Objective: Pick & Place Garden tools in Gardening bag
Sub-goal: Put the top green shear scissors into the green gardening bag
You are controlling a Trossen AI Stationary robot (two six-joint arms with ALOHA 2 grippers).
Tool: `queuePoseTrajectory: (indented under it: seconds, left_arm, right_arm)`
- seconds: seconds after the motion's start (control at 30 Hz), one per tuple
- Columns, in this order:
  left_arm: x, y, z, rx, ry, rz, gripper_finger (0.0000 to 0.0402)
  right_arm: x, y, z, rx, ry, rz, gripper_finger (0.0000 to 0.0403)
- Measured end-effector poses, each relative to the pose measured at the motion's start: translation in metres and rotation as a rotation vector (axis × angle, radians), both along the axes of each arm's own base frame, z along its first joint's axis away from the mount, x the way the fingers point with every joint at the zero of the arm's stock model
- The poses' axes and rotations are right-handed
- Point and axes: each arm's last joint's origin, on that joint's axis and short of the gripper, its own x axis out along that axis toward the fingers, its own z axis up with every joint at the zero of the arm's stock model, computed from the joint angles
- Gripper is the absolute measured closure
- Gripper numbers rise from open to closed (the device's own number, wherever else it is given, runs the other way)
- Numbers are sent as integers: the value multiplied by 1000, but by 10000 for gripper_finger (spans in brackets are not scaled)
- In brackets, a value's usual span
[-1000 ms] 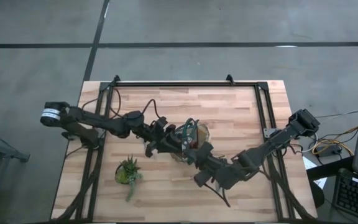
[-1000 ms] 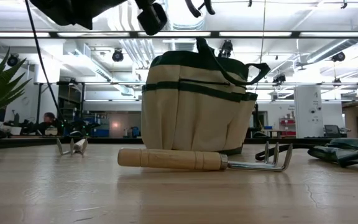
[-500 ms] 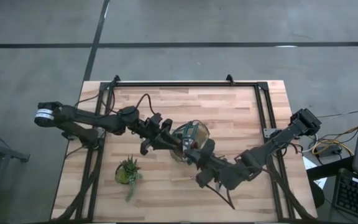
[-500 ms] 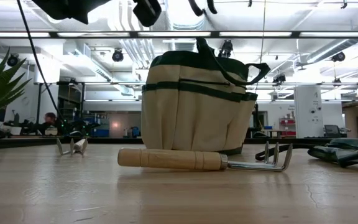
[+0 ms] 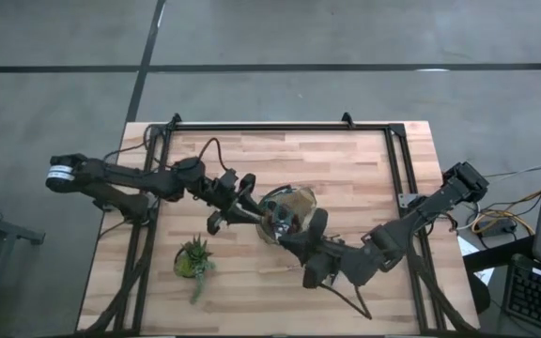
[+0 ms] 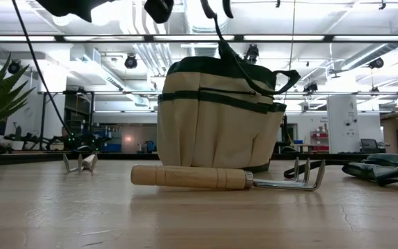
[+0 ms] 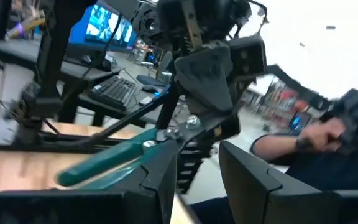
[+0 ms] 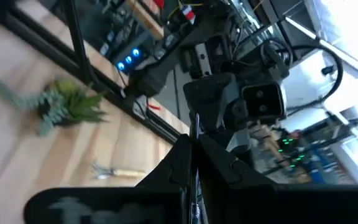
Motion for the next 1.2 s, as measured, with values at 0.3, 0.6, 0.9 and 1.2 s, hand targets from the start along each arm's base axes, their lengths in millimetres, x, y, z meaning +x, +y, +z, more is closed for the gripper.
queuePoseTrajectory:
  seconds: [0.3,0.6,0.9,1.2]
  left_arm:
    - [-22,6,6,294,-9,233,279]
    - [-32,13,1,395,122,437,280]
    - [-48,15,7,420,150,527,280]
    - [-53,15,10,425,136,536,280]
  right_arm:
    - [-8,-6,27,270,-174,37,394]
    - [1,-19,30,733,-269,68,394]
    - [28,-6,-4,794,-283,21,394]
    - [56,-8,-32,876,-279,34,394]
